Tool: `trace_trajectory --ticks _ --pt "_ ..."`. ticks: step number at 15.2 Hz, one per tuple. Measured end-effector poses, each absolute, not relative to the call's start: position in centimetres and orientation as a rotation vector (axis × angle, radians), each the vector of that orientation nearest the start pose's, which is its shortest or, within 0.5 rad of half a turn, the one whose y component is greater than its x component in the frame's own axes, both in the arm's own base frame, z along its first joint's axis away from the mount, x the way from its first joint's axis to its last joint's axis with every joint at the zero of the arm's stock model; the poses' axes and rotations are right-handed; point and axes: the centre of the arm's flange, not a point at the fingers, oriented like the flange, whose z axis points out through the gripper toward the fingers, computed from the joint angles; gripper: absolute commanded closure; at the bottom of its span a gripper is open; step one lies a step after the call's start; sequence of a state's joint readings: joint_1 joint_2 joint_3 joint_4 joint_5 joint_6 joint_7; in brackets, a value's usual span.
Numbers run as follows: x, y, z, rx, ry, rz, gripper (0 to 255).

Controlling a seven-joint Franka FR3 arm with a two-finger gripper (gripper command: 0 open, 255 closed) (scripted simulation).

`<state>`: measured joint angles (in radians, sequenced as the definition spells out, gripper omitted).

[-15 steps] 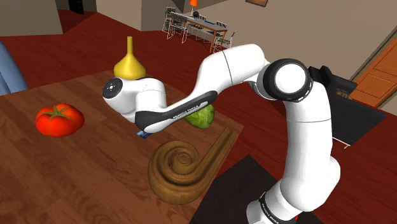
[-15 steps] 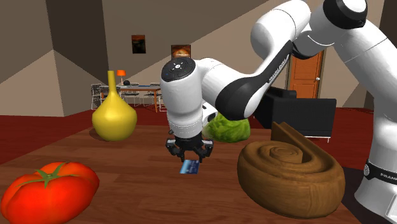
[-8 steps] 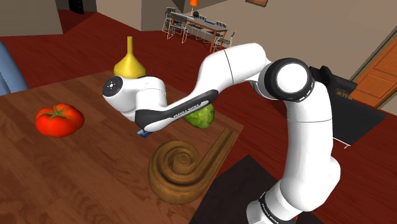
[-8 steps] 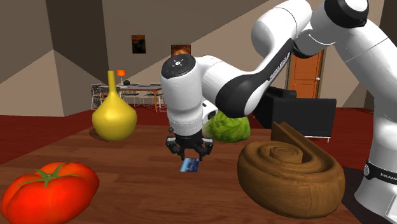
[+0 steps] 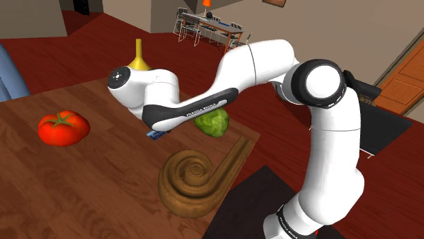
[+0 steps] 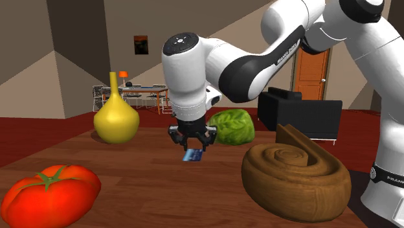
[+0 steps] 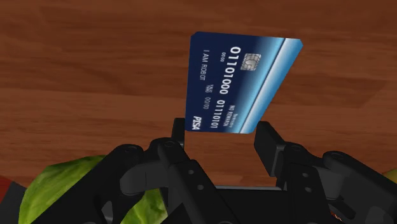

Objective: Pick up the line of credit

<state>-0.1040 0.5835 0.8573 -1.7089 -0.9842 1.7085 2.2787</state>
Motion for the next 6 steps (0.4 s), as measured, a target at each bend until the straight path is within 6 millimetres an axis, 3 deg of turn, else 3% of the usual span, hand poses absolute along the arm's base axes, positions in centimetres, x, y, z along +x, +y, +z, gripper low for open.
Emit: trace_trajectory --ticks 6 --pt "54.9 32.4 35.8 -2.774 1.918 -0.830 255"
